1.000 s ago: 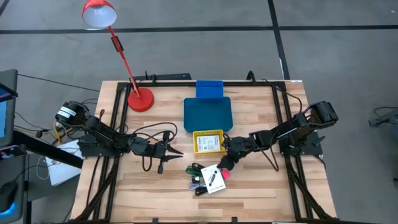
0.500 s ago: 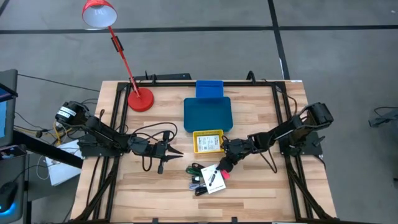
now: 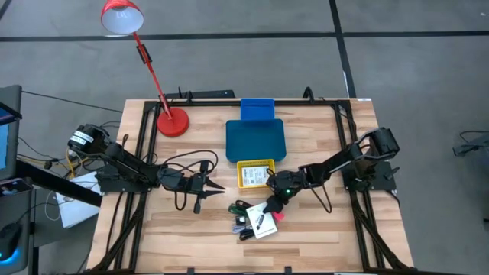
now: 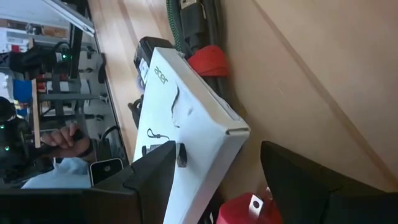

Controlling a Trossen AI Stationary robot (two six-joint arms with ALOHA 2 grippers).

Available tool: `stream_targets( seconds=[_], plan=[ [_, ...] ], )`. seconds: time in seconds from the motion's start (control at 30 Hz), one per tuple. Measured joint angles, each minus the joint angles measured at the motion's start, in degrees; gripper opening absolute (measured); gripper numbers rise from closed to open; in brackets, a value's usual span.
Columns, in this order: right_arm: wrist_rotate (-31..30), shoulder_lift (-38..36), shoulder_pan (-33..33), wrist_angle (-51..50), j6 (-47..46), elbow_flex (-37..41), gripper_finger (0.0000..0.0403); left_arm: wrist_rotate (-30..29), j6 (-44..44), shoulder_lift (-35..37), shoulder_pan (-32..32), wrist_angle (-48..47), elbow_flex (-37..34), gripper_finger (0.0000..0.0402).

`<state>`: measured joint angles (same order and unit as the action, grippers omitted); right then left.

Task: Pick and place items into bin
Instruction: Put the white card reader box into the yellow basket

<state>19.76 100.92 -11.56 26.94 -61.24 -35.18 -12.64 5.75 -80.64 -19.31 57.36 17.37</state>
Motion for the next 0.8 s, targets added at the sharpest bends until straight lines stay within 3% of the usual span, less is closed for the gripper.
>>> stream_targets(
  seconds=[0.23,0.8],
  plan=[
    [-0.34,0.00,0.08,0.17,0.34,-0.07,0.0215,0.02,-0.35,0.00,-0.02,-0.35,0.00,0.0032],
    [0.94,0.02,0.17,2.21,0.38,-0.09,0.0119,0.03,-0.61,0.00,-0.02,-0.46,0.00,0.0032]
  ],
)
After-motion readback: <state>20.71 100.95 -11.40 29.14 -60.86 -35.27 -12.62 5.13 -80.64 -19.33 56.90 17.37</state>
